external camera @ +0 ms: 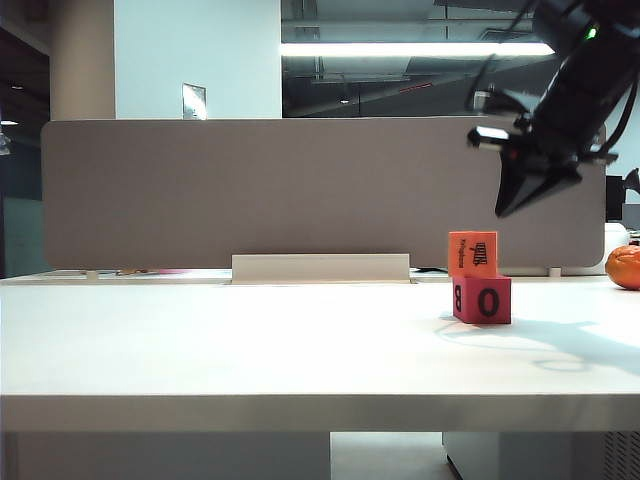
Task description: Stack one letter block on top of another letter block.
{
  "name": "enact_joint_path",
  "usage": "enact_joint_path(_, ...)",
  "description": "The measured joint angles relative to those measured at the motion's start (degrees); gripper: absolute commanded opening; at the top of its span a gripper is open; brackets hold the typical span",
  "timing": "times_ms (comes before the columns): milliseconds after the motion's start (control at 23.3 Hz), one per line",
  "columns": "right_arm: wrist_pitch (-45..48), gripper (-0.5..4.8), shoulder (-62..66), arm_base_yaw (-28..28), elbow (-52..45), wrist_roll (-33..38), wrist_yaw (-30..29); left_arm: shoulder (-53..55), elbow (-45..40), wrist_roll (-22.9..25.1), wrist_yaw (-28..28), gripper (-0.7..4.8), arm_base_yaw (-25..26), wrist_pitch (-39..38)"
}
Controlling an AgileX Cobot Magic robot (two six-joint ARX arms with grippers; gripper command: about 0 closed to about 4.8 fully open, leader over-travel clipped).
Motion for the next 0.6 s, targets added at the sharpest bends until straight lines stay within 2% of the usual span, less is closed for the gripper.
enact_joint_path(129, 0.24, -0.02, -2.60, -0.09, 0.07, -0.17, -0.09, 0.00, 0.00, 0.04, 0.00, -0.06, 0.00, -0.79)
enact_joint_path(386, 2.16, -0.02, -12.04, -0.22, -2.97, 0.07, -0.13, 0.00, 0.00, 4.24, -0.02, -0.06, 0.00, -2.05)
enact_joint_path(471, 4.37, -0.02, -15.17, -0.37, -6.84, 0.44, -0.11, 0.02, 0.00, 4.79, 0.00, -0.06, 0.00, -2.14)
enact_joint_path(600, 11.41, -0.02, -24.83, -3.41, -20.63, 5.16, 0.02, 0.00, 0.00, 4.96, -0.02, -0.06, 0.00, -2.21)
